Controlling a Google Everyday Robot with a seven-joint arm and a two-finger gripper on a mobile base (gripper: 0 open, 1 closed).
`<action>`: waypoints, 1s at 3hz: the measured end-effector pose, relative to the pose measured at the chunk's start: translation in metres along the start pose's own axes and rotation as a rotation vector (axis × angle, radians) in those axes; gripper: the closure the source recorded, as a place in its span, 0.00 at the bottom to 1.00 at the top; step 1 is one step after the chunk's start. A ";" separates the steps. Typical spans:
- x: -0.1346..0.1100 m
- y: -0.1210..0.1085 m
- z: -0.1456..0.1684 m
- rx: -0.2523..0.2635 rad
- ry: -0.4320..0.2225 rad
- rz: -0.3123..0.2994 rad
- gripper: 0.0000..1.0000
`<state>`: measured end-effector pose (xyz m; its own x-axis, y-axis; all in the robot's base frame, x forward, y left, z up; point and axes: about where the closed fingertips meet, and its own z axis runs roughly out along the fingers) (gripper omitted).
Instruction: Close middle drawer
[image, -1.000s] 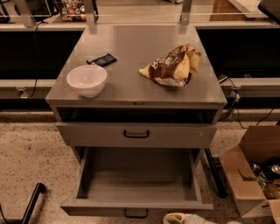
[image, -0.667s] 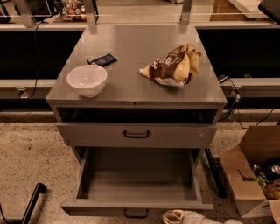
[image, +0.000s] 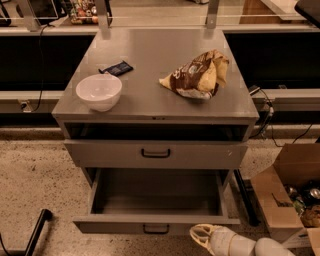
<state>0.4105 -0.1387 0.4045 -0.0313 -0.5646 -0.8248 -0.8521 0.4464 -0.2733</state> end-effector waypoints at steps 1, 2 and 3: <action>-0.004 -0.031 0.004 0.024 0.006 -0.020 1.00; -0.007 -0.065 0.013 0.049 0.011 -0.044 1.00; -0.022 -0.105 0.040 0.039 0.010 -0.087 1.00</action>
Offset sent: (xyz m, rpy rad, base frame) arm 0.1292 -0.0322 0.0326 -0.0709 -0.1113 -0.0459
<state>0.5219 -0.1455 0.4320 0.0366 -0.6092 -0.7922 -0.8309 0.4219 -0.3628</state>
